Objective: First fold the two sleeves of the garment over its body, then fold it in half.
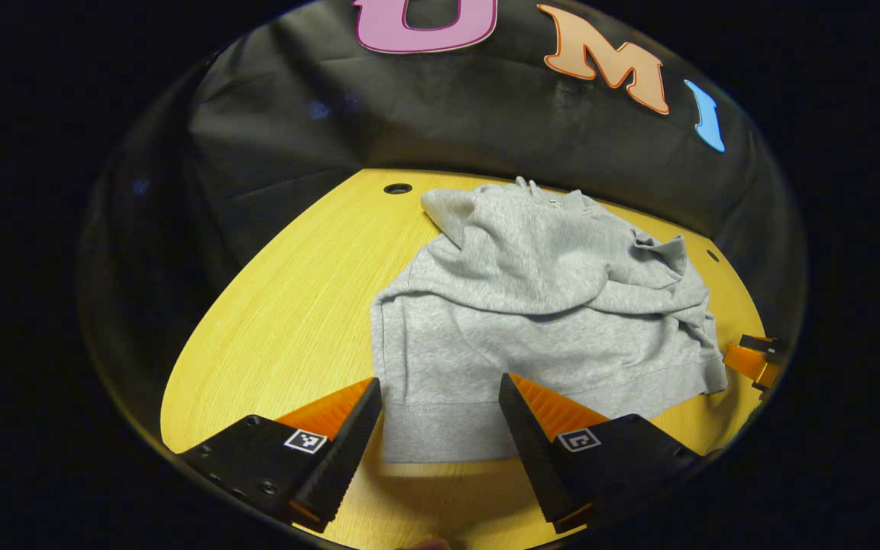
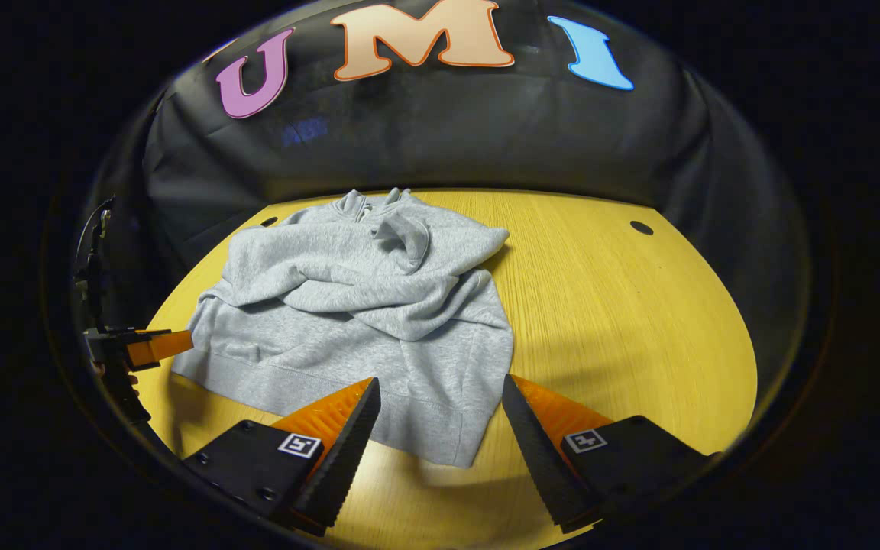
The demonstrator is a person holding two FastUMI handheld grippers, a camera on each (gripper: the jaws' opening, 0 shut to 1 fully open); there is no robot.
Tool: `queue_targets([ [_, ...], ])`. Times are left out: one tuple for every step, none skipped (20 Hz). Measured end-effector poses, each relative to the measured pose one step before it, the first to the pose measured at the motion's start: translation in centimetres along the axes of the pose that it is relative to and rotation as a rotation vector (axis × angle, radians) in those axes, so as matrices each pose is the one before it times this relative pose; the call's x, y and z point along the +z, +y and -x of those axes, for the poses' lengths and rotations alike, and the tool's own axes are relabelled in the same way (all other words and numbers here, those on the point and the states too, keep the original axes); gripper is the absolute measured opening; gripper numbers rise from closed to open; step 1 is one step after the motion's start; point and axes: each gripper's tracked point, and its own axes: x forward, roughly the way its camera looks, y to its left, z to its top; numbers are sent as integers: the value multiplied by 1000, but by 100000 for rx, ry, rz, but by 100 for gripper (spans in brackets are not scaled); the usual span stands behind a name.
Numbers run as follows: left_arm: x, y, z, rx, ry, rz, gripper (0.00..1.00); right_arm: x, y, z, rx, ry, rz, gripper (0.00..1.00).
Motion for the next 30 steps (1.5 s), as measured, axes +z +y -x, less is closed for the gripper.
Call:
queue_targets([
  [-304, 82, -175, 193, 451, -121, 93, -224, 62, -189, -143, 864, -426, 96],
  [-471, 54, -151, -30, 665, 75, 93, -200, 17, -117, -180, 636, -352, 97],
  [-431, 7, -152, 49, 1330, 260, 93, -325, -101, -59, -394, 928, -255, 99],
  [-467, -30, -126, -177, 885, -4, 93, -283, -255, -184, -1230, 1246, 176, 99],
  [-240, 42, 13, 368, 696, -423, 94, -476, -255, -269, -867, 1323, 317, 99],
  [247, -47, -86, -160, -1523, -217, 96, -447, -58, -174, -443, 1938, 61, 99],
  [-93, -48, -133, -90, 484, 31, 96, -430, -27, -236, -243, 1404, 32, 96],
  [-52, 96, 157, -157, -157, 400, 96, -154, -56, -185, -359, 875, 138, 99],
  [75, -11, -25, 11, -441, 303, 97, -287, 29, -127, -247, 806, 315, 97],
  [-134, -35, -75, 94, 308, -149, 97, -314, 130, -151, -44, 1226, 367, 99],
  [96, 29, -11, 73, -283, -424, 97, -428, 62, -83, 219, 1266, 202, 99],
  [-83, -4, -5, 142, 242, 23, 97, 246, 78, -21, -9, -871, -397, 97],
  [58, -18, 43, 67, -238, 577, 97, -92, -22, -88, 49, 380, -50, 99],
  [23, 27, -94, 31, -161, 237, 97, 116, -31, 73, 147, -234, 53, 96],
  [117, -64, 119, -256, -111, -42, 97, -131, 37, -130, 22, 222, 353, 96],
  [-137, 97, -224, -87, 412, -602, 95, 78, 15, 31, 115, -88, 141, 99],
  [190, -229, -16, -961, -34, -756, 94, -106, 10, -85, 16, 250, 38, 96],
  [-53, -234, -57, -1171, 723, -1426, 94, 22, 75, -1, 574, 167, 1, 99],
  [49, -453, -64, -1385, -23, -865, 85, 3, 126, 2, 988, 519, 466, 98],
  [81, -151, -130, -1203, 240, -682, 82, 26, 127, -29, 797, 594, 522, 94],
  [68, -149, 3, -869, 280, -750, 75, -19, 10, -97, 994, 377, 333, 88],
  [53, -226, -26, -1612, 120, -466, 71, -13, 111, -76, 877, 383, -926, 77],
  [10, -39, 157, -536, 428, -279, 65, 49, 132, -134, 64, 277, -552, 66],
  [21, 5, -262, -136, 354, -192, 60, 24, -7, -32, 220, 641, 876, 57],
  [10, -314, -41, -2106, 25, 270, 59, -68, 16, 60, 268, 555, 928, 56],
  [146, -346, 93, -1435, -573, 1021, 59, 71, 659, -226, 4105, -134, -1211, 57],
  [167, -292, -158, -1652, -259, 1079, 34, -328, 273, 287, -162, 1406, -3031, 41],
  [-16, -336, -68, -814, -548, 1850, 30, 94, 97, -181, -233, -325, -485, 26],
  [-50, -19, -147, -256, 27, 1497, 16, -17, -208, 184, 615, 765, 452, 25],
  [37, -151, -49, -930, -243, 1555, 14, -39, 204, 63, 1380, 360, -1383, 24],
])
